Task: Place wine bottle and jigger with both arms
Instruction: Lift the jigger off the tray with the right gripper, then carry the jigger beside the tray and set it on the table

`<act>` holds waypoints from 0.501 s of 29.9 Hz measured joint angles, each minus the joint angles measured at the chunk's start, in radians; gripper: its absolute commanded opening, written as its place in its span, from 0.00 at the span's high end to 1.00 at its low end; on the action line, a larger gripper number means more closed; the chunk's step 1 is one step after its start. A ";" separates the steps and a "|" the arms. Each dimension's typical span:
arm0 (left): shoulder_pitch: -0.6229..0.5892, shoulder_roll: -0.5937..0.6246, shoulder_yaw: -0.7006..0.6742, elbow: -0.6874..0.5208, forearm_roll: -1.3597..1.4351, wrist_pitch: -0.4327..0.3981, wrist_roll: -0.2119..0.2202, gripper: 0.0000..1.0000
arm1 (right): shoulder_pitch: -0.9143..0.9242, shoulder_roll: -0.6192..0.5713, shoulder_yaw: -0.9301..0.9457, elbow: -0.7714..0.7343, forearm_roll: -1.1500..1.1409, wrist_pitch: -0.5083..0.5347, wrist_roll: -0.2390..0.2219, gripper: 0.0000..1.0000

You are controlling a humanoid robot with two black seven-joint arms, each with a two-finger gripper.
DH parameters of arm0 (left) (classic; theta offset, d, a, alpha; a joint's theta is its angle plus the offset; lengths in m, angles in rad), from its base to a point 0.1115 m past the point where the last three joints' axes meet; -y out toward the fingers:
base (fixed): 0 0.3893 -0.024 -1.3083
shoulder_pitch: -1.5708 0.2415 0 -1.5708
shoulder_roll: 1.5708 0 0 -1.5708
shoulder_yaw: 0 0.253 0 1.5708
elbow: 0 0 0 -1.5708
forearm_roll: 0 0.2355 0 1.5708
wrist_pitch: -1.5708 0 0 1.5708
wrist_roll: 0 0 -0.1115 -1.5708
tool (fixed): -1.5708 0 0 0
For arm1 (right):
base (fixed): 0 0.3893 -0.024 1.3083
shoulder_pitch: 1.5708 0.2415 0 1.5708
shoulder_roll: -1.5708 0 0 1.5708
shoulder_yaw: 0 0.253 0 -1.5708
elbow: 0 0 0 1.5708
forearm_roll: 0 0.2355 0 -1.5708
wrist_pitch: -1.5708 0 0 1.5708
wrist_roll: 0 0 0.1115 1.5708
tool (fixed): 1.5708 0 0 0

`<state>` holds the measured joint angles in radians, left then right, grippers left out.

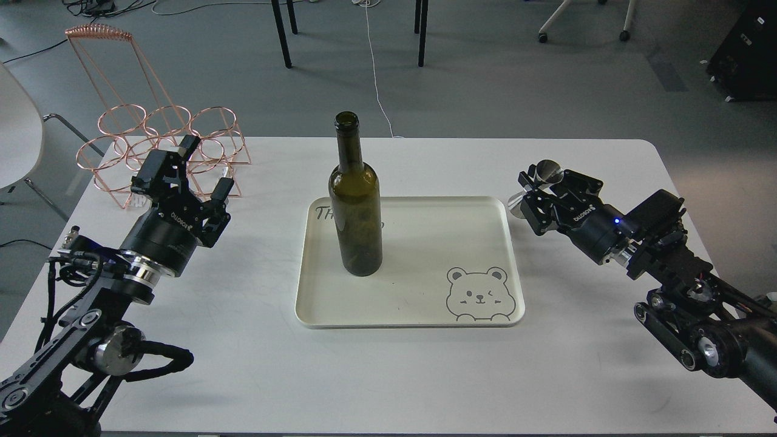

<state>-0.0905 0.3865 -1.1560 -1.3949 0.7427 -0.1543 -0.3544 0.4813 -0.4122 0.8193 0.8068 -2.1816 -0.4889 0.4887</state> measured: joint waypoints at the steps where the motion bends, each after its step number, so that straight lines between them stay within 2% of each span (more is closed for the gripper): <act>1: 0.000 0.000 0.000 0.000 0.000 0.000 0.000 0.02 | -0.007 -0.011 0.005 -0.006 0.000 0.000 0.000 0.75; 15: -0.001 0.000 0.001 -0.002 0.001 0.000 0.000 0.02 | -0.067 -0.054 0.006 -0.173 0.033 0.000 0.000 0.74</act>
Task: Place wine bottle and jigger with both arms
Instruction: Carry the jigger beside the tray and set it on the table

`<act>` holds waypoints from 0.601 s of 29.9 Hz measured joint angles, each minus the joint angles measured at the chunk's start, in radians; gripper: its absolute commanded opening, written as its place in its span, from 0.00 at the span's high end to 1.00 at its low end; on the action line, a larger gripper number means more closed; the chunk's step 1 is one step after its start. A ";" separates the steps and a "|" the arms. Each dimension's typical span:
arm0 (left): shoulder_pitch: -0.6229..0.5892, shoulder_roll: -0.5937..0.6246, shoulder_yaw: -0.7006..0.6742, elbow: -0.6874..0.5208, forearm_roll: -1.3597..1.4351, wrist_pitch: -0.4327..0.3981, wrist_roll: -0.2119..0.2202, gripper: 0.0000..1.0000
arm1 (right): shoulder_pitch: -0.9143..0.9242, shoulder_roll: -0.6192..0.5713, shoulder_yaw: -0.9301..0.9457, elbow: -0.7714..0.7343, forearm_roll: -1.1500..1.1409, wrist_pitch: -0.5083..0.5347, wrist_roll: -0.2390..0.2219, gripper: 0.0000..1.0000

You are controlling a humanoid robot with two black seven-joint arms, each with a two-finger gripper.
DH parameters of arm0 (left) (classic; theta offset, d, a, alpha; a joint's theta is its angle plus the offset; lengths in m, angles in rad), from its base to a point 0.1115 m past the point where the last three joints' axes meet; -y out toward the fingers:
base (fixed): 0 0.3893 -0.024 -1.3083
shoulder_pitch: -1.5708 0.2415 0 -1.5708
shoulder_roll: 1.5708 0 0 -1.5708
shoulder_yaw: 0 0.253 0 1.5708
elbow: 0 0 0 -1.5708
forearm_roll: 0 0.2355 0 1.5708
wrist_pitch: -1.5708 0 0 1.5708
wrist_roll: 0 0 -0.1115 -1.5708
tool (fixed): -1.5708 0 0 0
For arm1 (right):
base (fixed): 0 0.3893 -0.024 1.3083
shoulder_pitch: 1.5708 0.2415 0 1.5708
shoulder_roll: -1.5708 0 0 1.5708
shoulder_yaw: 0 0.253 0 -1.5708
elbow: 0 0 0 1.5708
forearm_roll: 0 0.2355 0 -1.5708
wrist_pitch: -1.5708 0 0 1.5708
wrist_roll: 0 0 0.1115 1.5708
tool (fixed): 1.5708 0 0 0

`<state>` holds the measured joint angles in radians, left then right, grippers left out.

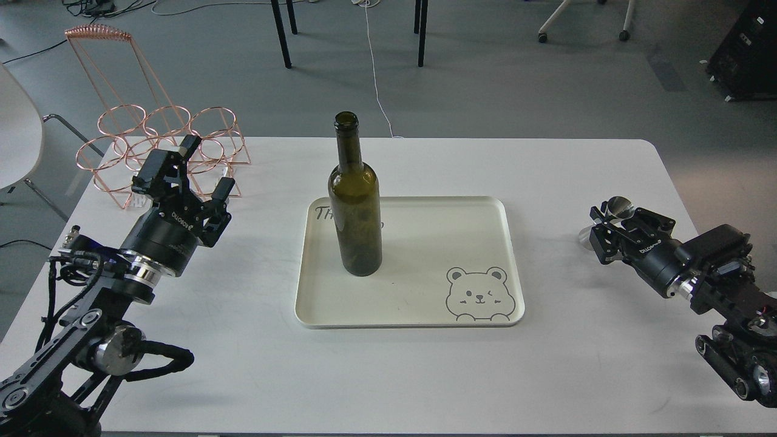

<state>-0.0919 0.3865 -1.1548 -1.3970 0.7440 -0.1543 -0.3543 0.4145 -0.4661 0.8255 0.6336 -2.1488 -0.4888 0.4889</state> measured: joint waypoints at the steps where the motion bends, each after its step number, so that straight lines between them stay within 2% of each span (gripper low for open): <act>1: 0.000 0.000 0.000 0.000 0.000 0.000 0.000 0.02 | -0.001 0.000 -0.001 -0.010 0.006 0.000 0.000 0.74; 18: 0.000 -0.001 0.002 -0.001 0.000 0.000 0.001 0.02 | -0.001 0.000 -0.033 -0.022 0.023 0.000 0.000 0.71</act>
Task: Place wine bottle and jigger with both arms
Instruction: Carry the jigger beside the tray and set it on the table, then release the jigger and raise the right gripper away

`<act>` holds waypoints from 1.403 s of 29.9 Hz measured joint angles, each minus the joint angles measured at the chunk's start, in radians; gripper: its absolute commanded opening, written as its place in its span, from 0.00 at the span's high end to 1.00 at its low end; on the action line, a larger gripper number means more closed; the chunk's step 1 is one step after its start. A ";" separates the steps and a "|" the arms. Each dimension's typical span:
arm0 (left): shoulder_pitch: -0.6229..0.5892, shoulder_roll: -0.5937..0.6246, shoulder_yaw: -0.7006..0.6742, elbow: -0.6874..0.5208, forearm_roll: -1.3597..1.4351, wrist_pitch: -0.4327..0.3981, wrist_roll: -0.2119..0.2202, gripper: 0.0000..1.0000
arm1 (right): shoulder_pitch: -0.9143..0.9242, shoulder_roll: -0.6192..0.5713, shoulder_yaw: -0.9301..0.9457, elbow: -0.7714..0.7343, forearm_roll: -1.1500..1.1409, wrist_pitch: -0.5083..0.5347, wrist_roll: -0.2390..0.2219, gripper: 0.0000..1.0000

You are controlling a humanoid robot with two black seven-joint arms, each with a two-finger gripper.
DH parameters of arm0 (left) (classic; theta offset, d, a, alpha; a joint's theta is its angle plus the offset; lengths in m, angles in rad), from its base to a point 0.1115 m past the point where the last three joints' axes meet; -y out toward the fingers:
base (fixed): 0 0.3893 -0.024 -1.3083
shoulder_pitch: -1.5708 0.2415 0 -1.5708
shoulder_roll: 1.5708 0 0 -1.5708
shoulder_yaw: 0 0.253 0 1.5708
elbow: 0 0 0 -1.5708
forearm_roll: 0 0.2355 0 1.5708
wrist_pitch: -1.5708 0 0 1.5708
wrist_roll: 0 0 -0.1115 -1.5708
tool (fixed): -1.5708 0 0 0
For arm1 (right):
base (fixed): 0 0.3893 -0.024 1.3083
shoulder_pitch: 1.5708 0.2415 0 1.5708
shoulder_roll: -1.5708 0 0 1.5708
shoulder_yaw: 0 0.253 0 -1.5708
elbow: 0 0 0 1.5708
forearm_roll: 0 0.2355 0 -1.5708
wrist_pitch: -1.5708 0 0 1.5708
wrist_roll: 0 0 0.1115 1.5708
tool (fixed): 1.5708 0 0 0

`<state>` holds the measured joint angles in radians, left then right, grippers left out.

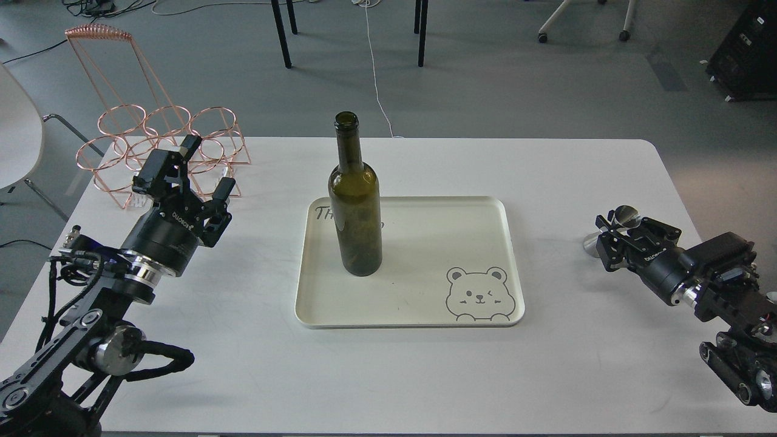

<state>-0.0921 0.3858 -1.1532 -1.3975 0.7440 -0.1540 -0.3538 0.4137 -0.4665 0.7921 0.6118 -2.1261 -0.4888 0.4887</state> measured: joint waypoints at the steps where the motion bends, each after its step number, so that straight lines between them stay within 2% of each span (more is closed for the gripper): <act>1: 0.000 -0.001 0.000 0.000 0.000 0.000 0.000 0.02 | 0.000 0.000 -0.002 0.000 0.000 0.000 0.000 0.71; 3: 0.000 -0.002 0.001 0.000 0.000 0.000 0.000 0.02 | 0.000 0.000 -0.005 0.000 0.002 0.000 0.000 0.70; 6: 0.000 -0.002 0.001 0.000 0.000 0.000 0.000 0.02 | 0.001 0.001 -0.008 0.002 0.004 0.000 0.000 0.59; 9: 0.000 -0.002 0.001 0.000 0.000 0.000 0.000 0.02 | 0.001 0.003 -0.008 0.009 0.005 0.000 0.000 0.41; 18: 0.002 -0.001 0.001 0.000 0.000 -0.001 0.000 0.02 | -0.002 -0.004 -0.008 0.020 0.005 0.000 0.000 0.08; 25: 0.002 -0.002 0.002 0.000 0.000 -0.001 -0.001 0.02 | -0.050 -0.093 -0.008 0.097 0.009 0.000 0.000 0.06; 32: 0.001 -0.001 0.003 0.000 0.000 -0.003 -0.001 0.02 | -0.198 -0.297 -0.091 0.290 0.139 0.000 0.000 0.06; 35: 0.001 0.000 0.003 0.000 0.001 -0.003 -0.001 0.02 | -0.240 -0.405 -0.144 0.406 0.274 0.000 0.000 0.06; 38: 0.001 0.001 0.003 -0.001 0.001 -0.003 -0.001 0.02 | -0.257 -0.516 -0.200 0.589 0.491 0.005 0.000 0.06; 42: 0.001 0.001 0.004 -0.004 0.002 -0.003 -0.001 0.02 | -0.241 -0.607 -0.227 0.870 0.838 0.087 0.000 0.06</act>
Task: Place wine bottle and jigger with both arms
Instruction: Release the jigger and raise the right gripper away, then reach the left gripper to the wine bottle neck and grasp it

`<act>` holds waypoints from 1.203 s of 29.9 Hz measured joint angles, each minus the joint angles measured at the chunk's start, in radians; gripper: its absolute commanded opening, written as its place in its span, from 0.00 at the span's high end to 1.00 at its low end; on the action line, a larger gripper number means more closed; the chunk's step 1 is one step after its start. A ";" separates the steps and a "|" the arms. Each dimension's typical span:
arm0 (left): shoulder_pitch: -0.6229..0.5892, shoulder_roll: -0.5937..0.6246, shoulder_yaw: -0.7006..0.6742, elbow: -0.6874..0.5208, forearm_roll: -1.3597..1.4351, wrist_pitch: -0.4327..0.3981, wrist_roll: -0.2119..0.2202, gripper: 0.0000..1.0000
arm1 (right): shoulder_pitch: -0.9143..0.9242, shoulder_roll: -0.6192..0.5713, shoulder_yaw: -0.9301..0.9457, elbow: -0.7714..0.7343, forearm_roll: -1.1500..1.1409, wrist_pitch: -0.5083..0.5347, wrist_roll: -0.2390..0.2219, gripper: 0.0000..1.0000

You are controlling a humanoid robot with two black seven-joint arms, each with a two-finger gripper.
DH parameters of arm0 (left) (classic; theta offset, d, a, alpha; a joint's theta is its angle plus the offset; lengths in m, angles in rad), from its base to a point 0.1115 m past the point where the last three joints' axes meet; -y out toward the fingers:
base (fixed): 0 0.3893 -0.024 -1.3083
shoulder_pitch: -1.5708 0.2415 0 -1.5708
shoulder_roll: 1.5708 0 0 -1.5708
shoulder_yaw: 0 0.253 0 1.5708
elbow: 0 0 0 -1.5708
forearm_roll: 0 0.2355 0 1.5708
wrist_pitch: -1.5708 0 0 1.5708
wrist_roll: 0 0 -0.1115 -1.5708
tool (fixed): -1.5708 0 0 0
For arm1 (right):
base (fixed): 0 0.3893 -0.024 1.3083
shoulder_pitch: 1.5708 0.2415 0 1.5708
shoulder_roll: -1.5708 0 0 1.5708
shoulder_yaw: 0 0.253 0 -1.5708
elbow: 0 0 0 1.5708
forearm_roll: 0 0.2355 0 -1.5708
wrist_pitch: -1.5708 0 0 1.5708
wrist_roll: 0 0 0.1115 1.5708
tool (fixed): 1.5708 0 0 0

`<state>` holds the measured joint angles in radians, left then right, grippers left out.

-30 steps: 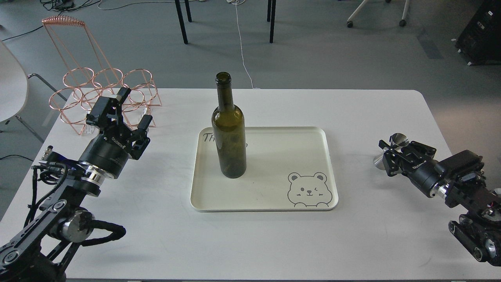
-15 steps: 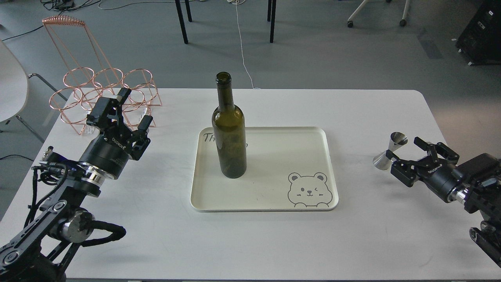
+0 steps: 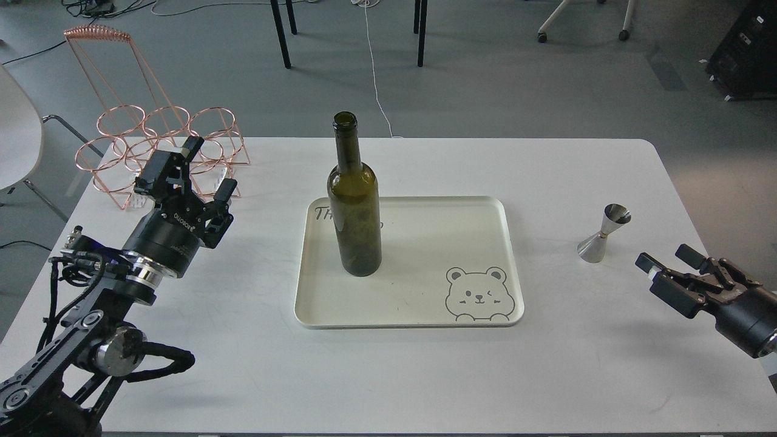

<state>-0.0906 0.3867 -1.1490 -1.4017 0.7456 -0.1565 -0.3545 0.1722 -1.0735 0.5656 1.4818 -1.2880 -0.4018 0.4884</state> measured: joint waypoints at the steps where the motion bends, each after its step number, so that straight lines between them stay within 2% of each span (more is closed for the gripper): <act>1: 0.000 0.002 0.000 -0.004 0.000 0.000 -0.003 0.02 | 0.020 -0.006 0.001 0.048 0.079 0.027 0.000 0.06; 5: 0.007 0.026 0.000 -0.028 0.004 0.002 -0.032 0.02 | 0.157 0.023 0.016 0.105 0.347 0.129 0.000 0.06; 11: 0.011 0.092 0.000 -0.065 0.080 0.004 -0.125 0.02 | 0.378 0.160 0.020 0.044 0.742 0.256 0.000 0.05; 16: 0.010 0.160 0.000 -0.142 0.233 0.002 -0.134 0.02 | 0.449 0.316 0.025 -0.058 0.943 0.290 0.000 0.03; 23: -0.010 0.293 0.009 -0.243 0.681 0.000 -0.135 0.02 | 0.381 0.484 0.023 -0.293 0.980 0.458 0.000 0.03; 26: -0.066 0.356 0.024 -0.253 0.917 0.000 -0.135 0.02 | 0.353 0.498 0.021 -0.304 0.975 0.471 0.000 0.03; 29: -0.174 0.380 0.079 -0.255 1.088 0.000 -0.135 0.02 | 0.346 0.502 0.021 -0.306 0.973 0.473 0.000 0.03; 36: -0.455 0.377 0.323 -0.222 1.192 0.003 -0.135 0.02 | 0.343 0.499 0.017 -0.305 0.968 0.473 0.000 0.03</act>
<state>-0.5456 0.7635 -0.8265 -1.6234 1.9377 -0.1540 -0.4892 0.5153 -0.5742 0.5829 1.1764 -0.3197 0.0712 0.4888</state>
